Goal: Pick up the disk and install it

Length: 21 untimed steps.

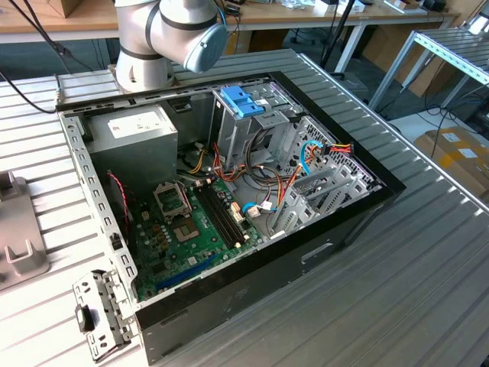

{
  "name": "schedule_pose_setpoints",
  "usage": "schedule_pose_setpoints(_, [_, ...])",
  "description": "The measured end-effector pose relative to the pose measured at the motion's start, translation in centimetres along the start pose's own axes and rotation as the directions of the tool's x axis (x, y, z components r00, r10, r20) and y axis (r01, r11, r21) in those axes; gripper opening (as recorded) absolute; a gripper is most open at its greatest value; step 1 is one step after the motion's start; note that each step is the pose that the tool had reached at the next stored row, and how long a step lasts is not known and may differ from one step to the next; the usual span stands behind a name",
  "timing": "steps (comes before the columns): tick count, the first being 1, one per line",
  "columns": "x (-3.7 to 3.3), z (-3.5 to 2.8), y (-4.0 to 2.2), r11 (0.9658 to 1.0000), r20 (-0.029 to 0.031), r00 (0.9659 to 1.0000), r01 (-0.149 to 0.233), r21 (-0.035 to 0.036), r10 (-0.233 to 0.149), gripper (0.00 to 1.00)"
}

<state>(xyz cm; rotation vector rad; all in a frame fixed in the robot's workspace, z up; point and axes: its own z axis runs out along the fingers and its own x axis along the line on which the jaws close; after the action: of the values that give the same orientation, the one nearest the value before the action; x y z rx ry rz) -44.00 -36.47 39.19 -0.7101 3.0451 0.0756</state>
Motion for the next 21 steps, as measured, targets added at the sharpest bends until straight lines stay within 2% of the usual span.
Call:
schedule_pose_setpoints(5, [0.0,0.0,0.0,0.9992,-0.0017,0.9992,0.04,-0.001,-0.04,0.11])
schedule_pose_setpoints(12, [0.0,0.0,0.0,0.9957,-0.004,0.9957,0.093,-0.0025,-0.093,0.11])
schedule_pose_setpoints(17, [0.0,0.0,0.0,0.992,-0.0053,0.992,0.126,-0.0035,-0.126,0.11])
schedule_pose_setpoints(21, [0.0,0.0,0.0,0.9857,-0.007,0.9856,0.169,-0.0048,-0.169,0.11])
